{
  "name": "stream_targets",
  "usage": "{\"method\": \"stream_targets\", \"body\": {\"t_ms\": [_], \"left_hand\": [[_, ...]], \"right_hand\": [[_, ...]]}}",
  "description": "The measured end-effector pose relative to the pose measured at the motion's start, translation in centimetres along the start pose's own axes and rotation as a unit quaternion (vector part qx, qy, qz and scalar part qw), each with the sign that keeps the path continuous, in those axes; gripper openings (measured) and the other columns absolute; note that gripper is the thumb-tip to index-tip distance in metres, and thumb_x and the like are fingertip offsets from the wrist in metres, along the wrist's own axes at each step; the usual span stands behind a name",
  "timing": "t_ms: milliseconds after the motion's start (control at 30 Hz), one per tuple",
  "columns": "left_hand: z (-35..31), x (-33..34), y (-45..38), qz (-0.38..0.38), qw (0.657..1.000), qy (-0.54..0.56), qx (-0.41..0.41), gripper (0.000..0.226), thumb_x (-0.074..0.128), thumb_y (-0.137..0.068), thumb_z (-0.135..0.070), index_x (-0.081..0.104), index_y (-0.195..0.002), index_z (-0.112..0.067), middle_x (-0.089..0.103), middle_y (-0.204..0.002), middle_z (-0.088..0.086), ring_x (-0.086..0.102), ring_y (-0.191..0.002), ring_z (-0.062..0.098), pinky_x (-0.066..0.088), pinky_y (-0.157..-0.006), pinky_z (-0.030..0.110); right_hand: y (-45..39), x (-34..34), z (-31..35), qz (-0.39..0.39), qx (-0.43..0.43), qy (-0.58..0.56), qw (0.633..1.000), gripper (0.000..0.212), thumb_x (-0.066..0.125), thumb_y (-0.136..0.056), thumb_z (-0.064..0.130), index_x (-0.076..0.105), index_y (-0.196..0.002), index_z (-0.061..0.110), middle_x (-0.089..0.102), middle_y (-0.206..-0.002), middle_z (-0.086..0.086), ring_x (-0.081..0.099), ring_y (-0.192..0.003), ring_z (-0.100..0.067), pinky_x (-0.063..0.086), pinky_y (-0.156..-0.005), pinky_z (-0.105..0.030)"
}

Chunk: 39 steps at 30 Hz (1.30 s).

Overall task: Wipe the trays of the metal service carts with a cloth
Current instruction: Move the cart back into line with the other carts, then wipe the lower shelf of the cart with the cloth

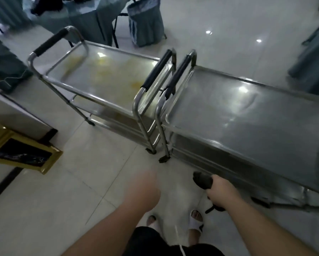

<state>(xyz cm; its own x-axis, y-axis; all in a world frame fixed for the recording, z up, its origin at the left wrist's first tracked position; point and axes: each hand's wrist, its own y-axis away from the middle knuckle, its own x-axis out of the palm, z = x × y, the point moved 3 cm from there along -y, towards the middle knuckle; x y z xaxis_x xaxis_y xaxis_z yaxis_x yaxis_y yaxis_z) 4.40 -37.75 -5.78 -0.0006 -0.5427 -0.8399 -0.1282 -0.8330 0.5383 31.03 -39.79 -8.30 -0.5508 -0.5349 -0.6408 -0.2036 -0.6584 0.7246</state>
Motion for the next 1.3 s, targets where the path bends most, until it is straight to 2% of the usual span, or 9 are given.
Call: {"method": "stream_targets", "body": {"t_ms": [167, 233, 367, 633, 867, 967, 1100, 1200, 1300], "left_hand": [[0.2, 0.9, -6.7, 0.056, 0.996, -0.028, 0.069, 0.044, 0.047, -0.102, -0.038, 0.052, -0.143, -0.022, 0.056, -0.138, 0.001, 0.054, -0.127, 0.026, 0.047, -0.099, 0.038], [0.4, 1.5, -9.2, 0.080, 0.991, -0.043, 0.099, 0.048, 0.048, -0.102, -0.037, 0.050, -0.147, -0.023, 0.056, -0.142, 0.002, 0.054, -0.129, 0.027, 0.046, -0.102, 0.039], [1.3, 2.9, -12.6, 0.103, 0.984, -0.071, 0.124, 0.047, 0.050, -0.100, -0.037, 0.050, -0.146, -0.025, 0.057, -0.141, 0.001, 0.054, -0.129, 0.027, 0.043, -0.100, 0.039], [1.1, 5.7, -15.5, 0.129, 0.980, -0.099, 0.113, 0.051, 0.051, -0.097, -0.042, 0.051, -0.145, -0.025, 0.056, -0.139, 0.000, 0.054, -0.126, 0.023, 0.045, -0.096, 0.040], [-1.6, 12.3, -19.6, 0.124, 0.984, -0.096, 0.084, 0.046, 0.050, -0.099, -0.038, 0.052, -0.143, -0.023, 0.057, -0.138, 0.002, 0.055, -0.124, 0.025, 0.046, -0.096, 0.039], [-2.8, 16.3, -22.8, 0.138, 0.983, -0.081, 0.093, 0.051, 0.050, -0.100, -0.040, 0.049, -0.149, -0.025, 0.055, -0.142, 0.002, 0.054, -0.127, 0.026, 0.045, -0.097, 0.039], [-2.5, 21.4, -28.0, 0.123, 0.983, -0.085, 0.107, 0.047, 0.051, -0.100, -0.042, 0.051, -0.143, -0.023, 0.055, -0.139, 0.001, 0.053, -0.126, 0.025, 0.043, -0.095, 0.039], [-2.1, 24.7, -32.0, 0.115, 0.985, -0.083, 0.097, 0.047, 0.051, -0.100, -0.038, 0.051, -0.145, -0.024, 0.054, -0.143, 0.002, 0.053, -0.130, 0.026, 0.044, -0.102, 0.042], [-1.7, 28.1, -35.5, 0.084, 0.988, -0.069, 0.105, 0.049, 0.054, -0.096, -0.035, 0.054, -0.144, -0.022, 0.056, -0.145, 0.005, 0.054, -0.131, 0.029, 0.046, -0.103, 0.044]], "right_hand": [[-2.6, 1.5, 0.3, 0.000, 0.069, -0.035, 0.997, 0.022, 0.057, -0.100, 0.017, 0.058, -0.122, 0.017, 0.065, -0.113, -0.009, 0.063, -0.096, -0.026, 0.049, -0.075, -0.031], [-3.6, 2.6, 0.5, -0.004, 0.093, -0.056, 0.994, 0.015, 0.056, -0.101, 0.017, 0.055, -0.116, 0.016, 0.065, -0.113, -0.009, 0.060, -0.095, -0.027, 0.044, -0.075, -0.030], [-5.5, 5.5, 1.0, 0.009, 0.131, -0.080, 0.988, 0.016, 0.056, -0.100, 0.020, 0.056, -0.116, 0.018, 0.065, -0.110, -0.008, 0.063, -0.095, -0.029, 0.049, -0.078, -0.033], [-9.7, 8.3, 0.3, 0.004, 0.090, -0.087, 0.992, 0.015, 0.053, -0.098, 0.015, 0.057, -0.112, 0.021, 0.065, -0.102, -0.006, 0.065, -0.092, -0.029, 0.058, -0.083, -0.040], [-16.7, 10.4, -3.8, 0.062, 0.076, -0.024, 0.995, 0.025, 0.050, -0.103, 0.012, 0.059, -0.127, 0.013, 0.065, -0.121, -0.009, 0.065, -0.110, -0.028, 0.056, -0.097, -0.041], [-20.4, 12.3, -6.0, 0.043, 0.065, 0.014, 0.997, 0.025, 0.050, -0.103, 0.015, 0.056, -0.127, 0.015, 0.064, -0.121, -0.007, 0.064, -0.109, -0.027, 0.055, -0.097, -0.042], [-25.8, 15.7, -7.3, 0.007, 0.074, 0.081, 0.994, 0.030, 0.051, -0.104, 0.021, 0.050, -0.134, 0.021, 0.059, -0.130, -0.005, 0.059, -0.113, -0.027, 0.049, -0.099, -0.041], [-29.4, 18.7, -7.5, -0.065, 0.028, 0.101, 0.992, 0.028, 0.052, -0.102, 0.015, 0.053, -0.130, 0.019, 0.061, -0.124, -0.007, 0.059, -0.108, -0.027, 0.050, -0.091, -0.041], [-33.3, 21.4, -7.0, -0.077, 0.008, 0.114, 0.991, 0.035, 0.056, -0.097, 0.009, 0.053, -0.130, 0.020, 0.063, -0.121, -0.007, 0.061, -0.105, -0.027, 0.052, -0.089, -0.039]]}}
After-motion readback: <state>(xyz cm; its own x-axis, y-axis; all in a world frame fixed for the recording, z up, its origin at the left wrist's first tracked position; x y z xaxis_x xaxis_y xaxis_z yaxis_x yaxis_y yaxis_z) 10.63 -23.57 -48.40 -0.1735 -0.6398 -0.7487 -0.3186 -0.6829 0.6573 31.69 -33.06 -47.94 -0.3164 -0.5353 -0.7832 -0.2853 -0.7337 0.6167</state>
